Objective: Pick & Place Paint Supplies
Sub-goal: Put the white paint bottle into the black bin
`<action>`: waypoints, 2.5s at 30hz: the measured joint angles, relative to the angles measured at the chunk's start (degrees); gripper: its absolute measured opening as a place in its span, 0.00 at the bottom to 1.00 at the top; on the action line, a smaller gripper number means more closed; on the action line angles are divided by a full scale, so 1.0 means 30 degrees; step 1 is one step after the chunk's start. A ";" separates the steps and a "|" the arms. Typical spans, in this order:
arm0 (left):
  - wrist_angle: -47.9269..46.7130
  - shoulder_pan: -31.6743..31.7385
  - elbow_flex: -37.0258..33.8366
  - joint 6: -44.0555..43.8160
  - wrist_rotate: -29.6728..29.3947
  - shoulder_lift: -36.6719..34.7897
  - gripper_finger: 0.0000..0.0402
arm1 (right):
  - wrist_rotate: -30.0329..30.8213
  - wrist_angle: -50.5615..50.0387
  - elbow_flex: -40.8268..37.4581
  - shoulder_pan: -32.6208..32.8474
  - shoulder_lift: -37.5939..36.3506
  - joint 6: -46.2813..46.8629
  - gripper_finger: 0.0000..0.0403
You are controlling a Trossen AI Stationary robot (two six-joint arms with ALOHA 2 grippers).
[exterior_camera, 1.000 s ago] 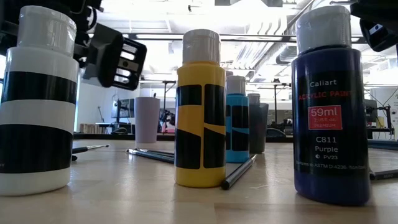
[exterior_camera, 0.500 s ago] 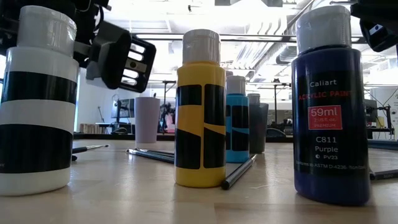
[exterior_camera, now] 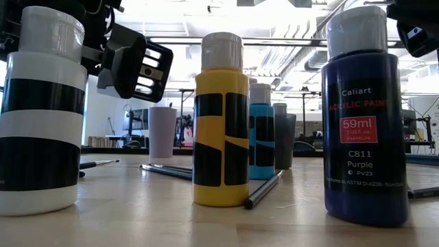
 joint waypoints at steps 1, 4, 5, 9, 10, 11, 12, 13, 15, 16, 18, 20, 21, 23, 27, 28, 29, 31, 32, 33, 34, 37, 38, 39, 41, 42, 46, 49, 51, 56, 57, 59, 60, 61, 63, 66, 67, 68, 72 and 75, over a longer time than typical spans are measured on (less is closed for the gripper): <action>-0.0001 0.0000 0.0000 0.0001 -0.0022 0.0000 0.60 | 0.0000 0.0000 0.0000 -0.0004 0.0000 0.0000 0.16; -0.0004 0.0000 -0.0007 0.0000 -0.0051 0.0000 0.60 | 0.0000 -0.0002 0.0000 -0.0003 0.0001 0.0000 0.16; -0.0002 0.0000 -0.0007 0.0000 -0.0055 0.0000 0.60 | 0.0000 0.0000 0.0000 0.0001 0.0000 0.0000 0.16; -0.0002 0.0000 -0.0007 0.0000 -0.0068 0.0000 0.60 | 0.0000 -0.0007 0.0006 0.0001 0.0001 0.0000 0.16; -0.0001 0.0000 -0.0007 0.0000 -0.0068 0.0000 0.60 | 0.0000 -0.0004 0.0004 0.0002 0.0007 0.0000 0.16; -0.0005 0.0000 -0.0007 0.0000 -0.0068 0.0000 0.60 | 0.0000 -0.0004 0.0001 0.0002 0.0004 0.0000 0.16; -0.0008 0.0000 -0.0007 0.0000 -0.0068 0.0000 0.60 | 0.0000 -0.0007 0.0000 0.0002 0.0006 0.0000 0.16; -0.0008 0.0000 -0.0007 0.0000 -0.0075 0.0000 0.60 | 0.0000 -0.0005 0.0004 -0.0001 0.0005 0.0000 0.16; -0.0008 0.0000 -0.0007 0.0000 -0.0076 0.0000 0.60 | 0.0000 0.0000 0.0000 0.0002 0.0007 0.0000 0.16; -0.0008 0.0000 -0.0007 0.0000 -0.0076 0.0000 0.60 | 0.0000 -0.0002 0.0000 -0.0003 0.0007 0.0000 0.16; -0.0008 0.0000 -0.0007 0.0000 -0.0076 0.0000 0.60 | 0.0000 -0.0002 0.0003 -0.0001 0.0007 0.0000 0.16; -0.0008 0.0000 -0.0007 0.0000 -0.0083 0.0000 0.59 | 0.0000 0.0000 0.0000 0.0002 0.0007 0.0000 0.16; -0.0008 0.0000 -0.0007 0.0000 -0.0079 0.0000 0.58 | 0.0000 -0.0007 0.0000 0.0002 0.0007 0.0000 0.16; -0.0008 0.0000 -0.0014 0.0038 -0.0083 0.0000 0.54 | 0.0000 -0.0005 0.0002 0.0002 0.0007 0.0000 0.16; -0.0008 0.0007 -0.0015 0.0080 -0.0061 0.0000 0.44 | 0.0000 -0.0006 0.0001 0.0001 0.0007 0.0000 0.16; -0.0008 0.0007 -0.0015 0.0087 -0.0061 0.0000 0.41 | 0.0000 -0.0007 0.0000 0.0001 0.0007 0.0000 0.16; -0.0008 0.0007 -0.0015 0.0087 -0.0056 0.0000 0.39 | 0.0000 -0.0007 0.0004 -0.0001 0.0007 0.0000 0.16; -0.0006 0.0007 -0.0015 0.0119 -0.0061 -0.0002 0.35 | 0.0000 -0.0007 0.0000 0.0000 0.0007 0.0000 0.16; -0.0006 0.0022 -0.0015 0.0135 -0.0052 -0.0007 0.33 | 0.0000 -0.0007 0.0004 -0.0005 0.0007 0.0000 0.16; -0.0005 0.0022 -0.0015 0.0138 -0.0051 -0.0007 0.32 | 0.0000 -0.0007 0.0004 -0.0005 0.0007 0.0000 0.16; -0.0003 0.0022 -0.0015 0.0138 -0.0054 -0.0007 0.31 | 0.0000 -0.0007 0.0002 -0.0005 0.0007 0.0000 0.16; -0.0007 0.0022 -0.0015 0.0138 -0.0040 -0.0007 0.31 | 0.0000 -0.0015 0.0000 0.0000 0.0007 0.0000 0.16; -0.0008 0.0022 -0.0015 0.0132 -0.0026 -0.0007 0.31 | 0.0000 -0.0015 0.0000 -0.0005 0.0007 0.0000 0.16; -0.0008 0.0022 -0.0015 0.0131 -0.0015 -0.0007 0.32 | 0.0000 -0.0015 0.0000 -0.0005 0.0007 0.0000 0.16; -0.0008 0.0022 -0.0015 0.0131 -0.0010 -0.0007 0.33 | 0.0000 -0.0015 0.0000 0.0002 0.0007 0.0000 0.16; -0.0008 0.0022 -0.0015 0.0120 -0.0010 -0.0007 0.33 | 0.0000 -0.0015 0.0000 -0.0003 0.0007 0.0000 0.16; -0.0001 0.0040 -0.0015 -0.0236 -0.0003 -0.0007 0.32 | 0.0000 -0.0015 0.0001 -0.0005 0.0007 0.0000 0.16; -0.0001 0.0051 -0.0015 -0.0777 0.0000 -0.0007 0.31 | 0.0000 -0.0039 0.0000 -0.0002 0.0007 0.0000 0.16; 0.0001 0.0051 -0.0015 -0.1000 0.0003 -0.0007 0.31 | 0.0000 -0.0165 0.0000 0.0000 0.0007 0.0007 0.16; 0.0103 0.0051 -0.0027 -0.1014 -0.0188 -0.0053 0.31 | -0.0007 -0.0520 0.0000 -0.0004 0.0007 0.0678 0.16; 0.0129 0.0051 -0.0029 -0.1043 -0.0192 -0.0066 0.31 | 0.0000 -0.0573 0.0000 -0.0005 0.0007 0.0891 0.16; 0.0251 0.0058 -0.0029 -0.1167 -0.0221 -0.0073 0.31 | -0.0001 -0.0612 0.0000 -0.0005 0.0007 0.0962 0.16; 0.0342 0.0058 -0.0029 -0.1186 -0.0221 -0.0073 0.31 | 0.0000 -0.0612 0.0000 0.0000 0.0007 0.0962 0.16; 0.0468 0.0058 -0.0029 -0.1231 -0.0221 -0.0073 0.31 | 0.0000 -0.0612 0.0000 -0.0005 0.0007 0.0954 0.16; 0.0612 0.0058 -0.0029 -0.1512 -0.0350 -0.0095 0.31 | 0.0004 -0.0612 0.0000 0.0002 0.0007 0.0954 0.16; 0.0362 0.0058 -0.0029 -0.1588 -0.1733 -0.0436 0.31 | 0.0007 -0.0612 0.0000 0.0002 0.0007 0.0954 0.16; 0.0345 0.0066 -0.0029 -0.1585 -0.2144 -0.0550 0.31 | 0.0007 -0.0612 0.0000 0.0002 0.0007 0.0954 0.16; 0.0243 0.0076 -0.0029 -0.1566 -0.2449 -0.0717 0.31 | 0.0007 -0.0612 0.0000 -0.0004 0.0007 0.0948 0.16; -0.1514 0.0487 -0.0023 -0.1572 -0.2948 -0.1841 0.31 | 0.0007 -0.0612 0.0000 -0.0005 0.0007 0.0942 0.16; -0.3346 0.1136 -0.0029 -0.1555 -0.3030 -0.2896 0.31 | 0.0005 -0.0612 0.0000 0.0002 0.0007 0.0882 0.16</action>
